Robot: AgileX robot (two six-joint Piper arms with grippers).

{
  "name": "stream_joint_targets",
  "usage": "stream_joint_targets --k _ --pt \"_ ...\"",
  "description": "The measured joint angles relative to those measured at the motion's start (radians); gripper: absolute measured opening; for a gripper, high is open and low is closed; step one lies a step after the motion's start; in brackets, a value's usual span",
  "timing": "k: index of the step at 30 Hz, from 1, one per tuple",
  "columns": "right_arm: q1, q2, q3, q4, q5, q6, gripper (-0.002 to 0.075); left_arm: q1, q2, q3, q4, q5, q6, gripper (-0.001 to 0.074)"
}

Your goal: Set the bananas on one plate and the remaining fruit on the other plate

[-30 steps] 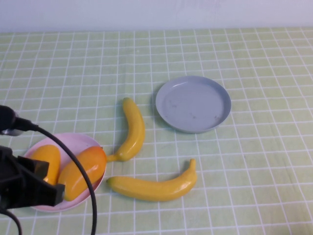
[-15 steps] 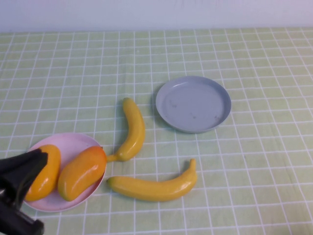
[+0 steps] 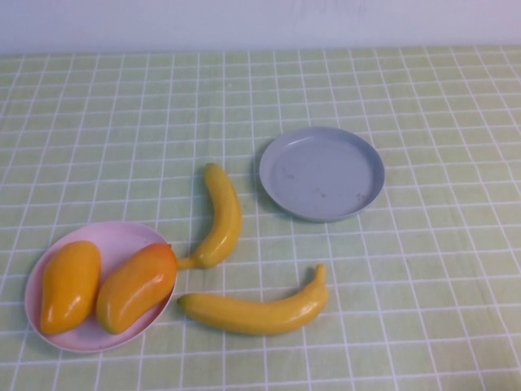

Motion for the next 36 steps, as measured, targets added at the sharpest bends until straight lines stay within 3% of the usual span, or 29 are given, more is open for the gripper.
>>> stream_joint_targets --k 12,36 --pt "0.000 0.000 0.000 0.000 0.000 0.000 -0.0017 0.005 -0.005 0.009 -0.006 0.298 -0.014 0.0000" --pt "0.000 0.000 0.000 0.000 0.000 0.000 -0.0017 0.005 -0.005 0.009 -0.008 0.308 -0.019 0.0000"
